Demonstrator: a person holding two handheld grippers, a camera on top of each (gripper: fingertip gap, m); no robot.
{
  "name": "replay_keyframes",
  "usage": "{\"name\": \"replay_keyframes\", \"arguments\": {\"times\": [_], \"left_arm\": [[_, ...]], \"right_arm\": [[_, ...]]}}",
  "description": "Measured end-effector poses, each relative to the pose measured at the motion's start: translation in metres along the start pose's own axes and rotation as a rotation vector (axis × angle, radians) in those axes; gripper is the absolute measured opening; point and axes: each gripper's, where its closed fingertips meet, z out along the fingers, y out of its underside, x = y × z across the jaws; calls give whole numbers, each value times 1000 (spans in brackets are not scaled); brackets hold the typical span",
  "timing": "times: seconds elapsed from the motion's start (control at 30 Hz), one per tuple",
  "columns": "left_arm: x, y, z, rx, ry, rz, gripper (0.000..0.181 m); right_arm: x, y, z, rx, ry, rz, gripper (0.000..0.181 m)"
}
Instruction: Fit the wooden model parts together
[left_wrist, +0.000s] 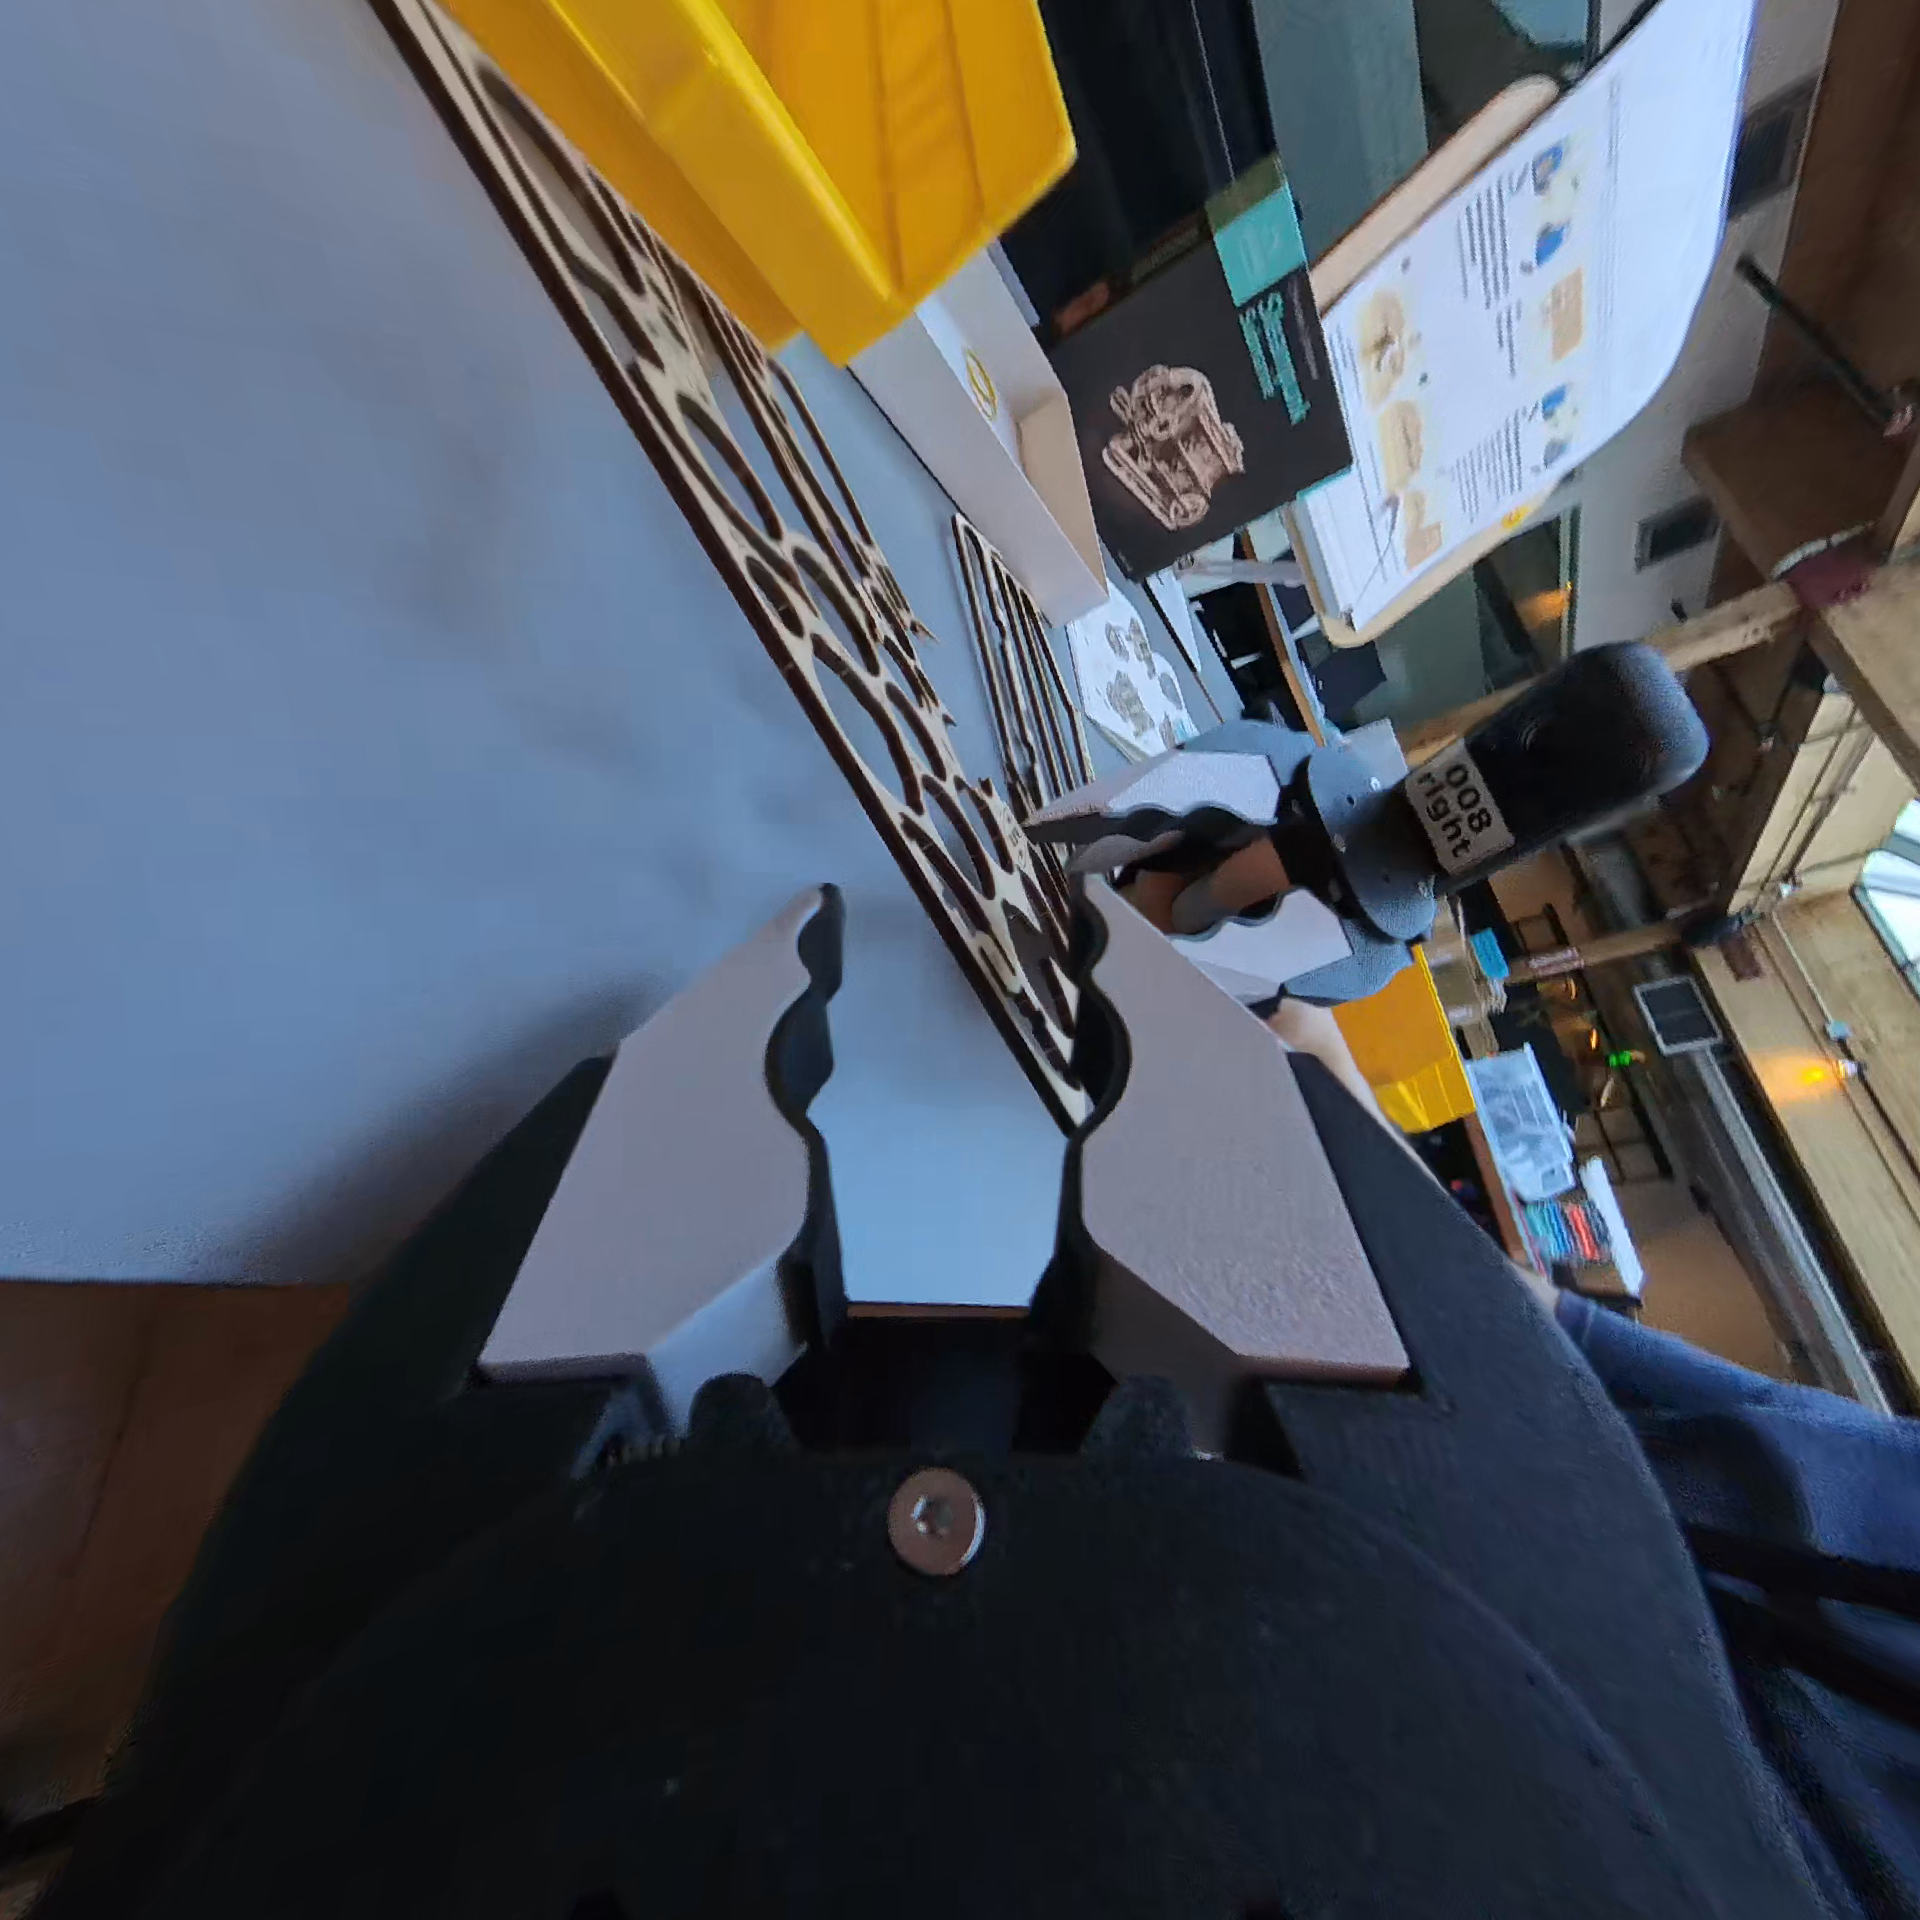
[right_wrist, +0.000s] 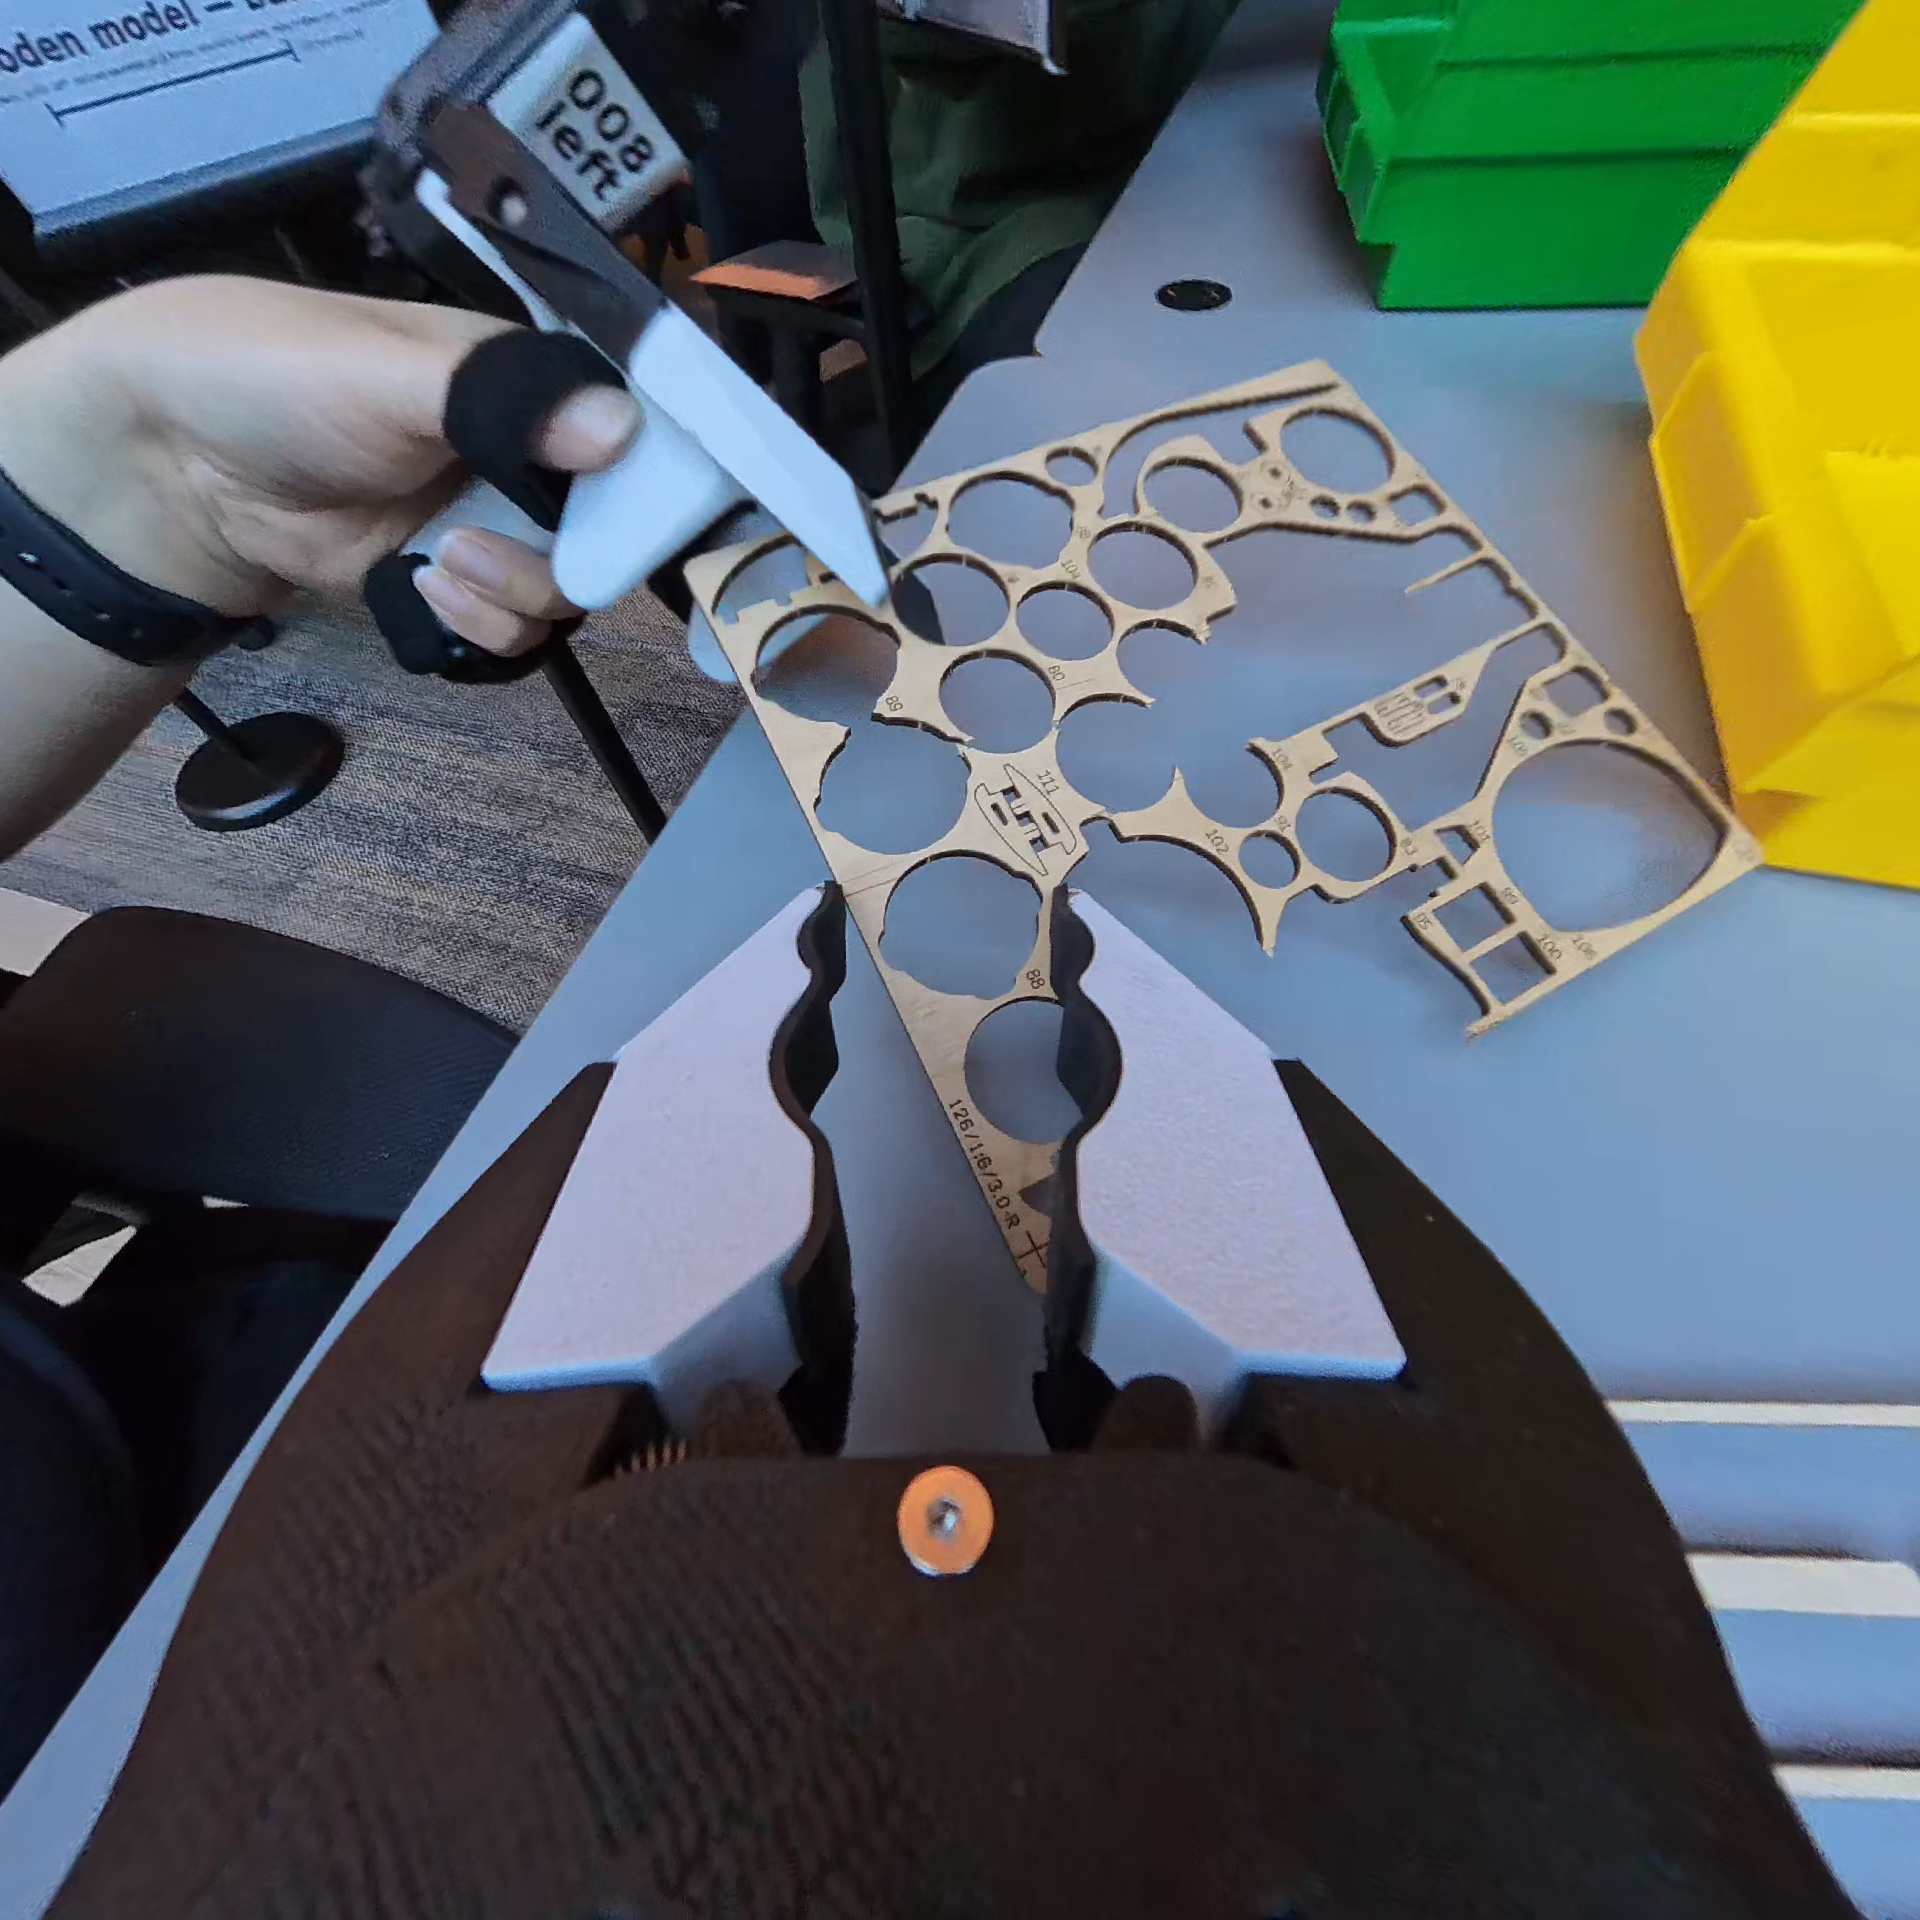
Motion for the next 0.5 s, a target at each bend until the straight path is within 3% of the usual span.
{"name": "replay_keyframes", "arguments": {"times": [0.1, 0.17, 0.23, 0.5], "left_arm": [[6, 7, 6, -33, 27, 45, 23], [9, 5, 6, -24, 32, 94, 13], [13, 5, 5, -27, 28, 173, 3], [31, 5, -1, -4, 74, 367, 1]], "right_arm": [[-5, 0, 0, 11, 15, -53, 37], [-11, -2, -1, 26, -3, -87, 27], [-8, -3, -4, 40, 14, -86, 38], [3, -20, -33, 148, -37, 67, 44]]}}
